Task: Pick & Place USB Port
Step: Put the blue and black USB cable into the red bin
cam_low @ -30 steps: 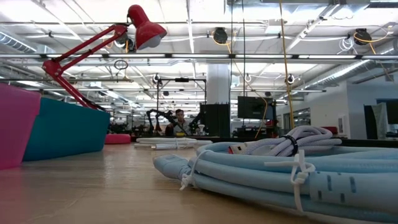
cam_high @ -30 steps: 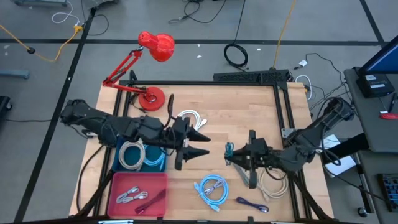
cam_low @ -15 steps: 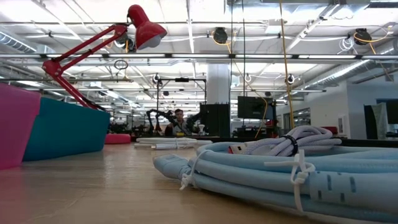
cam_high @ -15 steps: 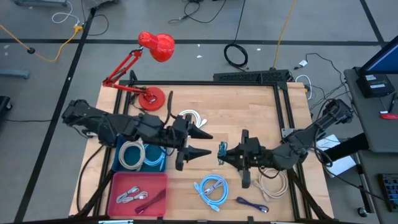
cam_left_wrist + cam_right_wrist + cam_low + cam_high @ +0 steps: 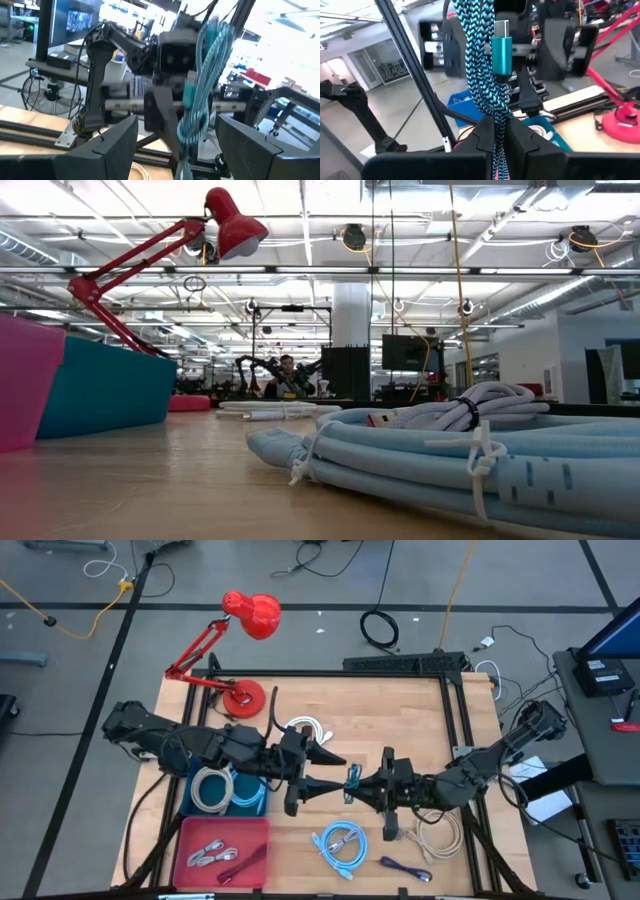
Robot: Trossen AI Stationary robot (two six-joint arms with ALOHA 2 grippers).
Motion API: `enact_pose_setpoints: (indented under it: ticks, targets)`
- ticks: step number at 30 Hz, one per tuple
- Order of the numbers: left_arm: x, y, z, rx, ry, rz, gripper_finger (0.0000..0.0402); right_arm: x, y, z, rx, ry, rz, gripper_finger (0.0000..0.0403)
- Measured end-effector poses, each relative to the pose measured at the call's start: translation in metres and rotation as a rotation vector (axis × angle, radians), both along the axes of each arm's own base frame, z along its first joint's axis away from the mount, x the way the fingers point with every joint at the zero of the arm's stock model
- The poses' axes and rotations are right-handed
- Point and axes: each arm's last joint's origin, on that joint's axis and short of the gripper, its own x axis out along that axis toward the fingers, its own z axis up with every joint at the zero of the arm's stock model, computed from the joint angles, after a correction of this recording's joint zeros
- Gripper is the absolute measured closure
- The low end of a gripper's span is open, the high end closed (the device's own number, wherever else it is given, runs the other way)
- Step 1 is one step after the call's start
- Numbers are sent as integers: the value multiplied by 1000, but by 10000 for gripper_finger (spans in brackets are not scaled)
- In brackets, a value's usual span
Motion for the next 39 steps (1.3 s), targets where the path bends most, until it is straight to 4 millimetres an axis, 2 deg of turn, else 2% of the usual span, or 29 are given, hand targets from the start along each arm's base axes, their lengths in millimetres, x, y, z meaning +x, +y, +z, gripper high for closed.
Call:
enact_pose_setpoints:
  ticks: [4,15,20,30,35,39]
  targets:
    - [0,0,2,-6,-19,-4,135,9,-1,-7,6,18,27,393]
    - [0,-1,1,-28,-6,-51,142,21,-14,-6,20,-10,36,393]
    - [0,-2,1,-26,-3,-67,193,22,-17,-6,19,-9,32,393]
    - [0,-1,-1,1,11,-58,372,22,-17,-6,19,-11,36,393]
    - [0,0,-1,-4,12,-58,366,22,-16,-5,19,-18,52,391]
    - [-4,2,4,-39,-4,-60,356,22,-14,1,-3,-85,149,353]
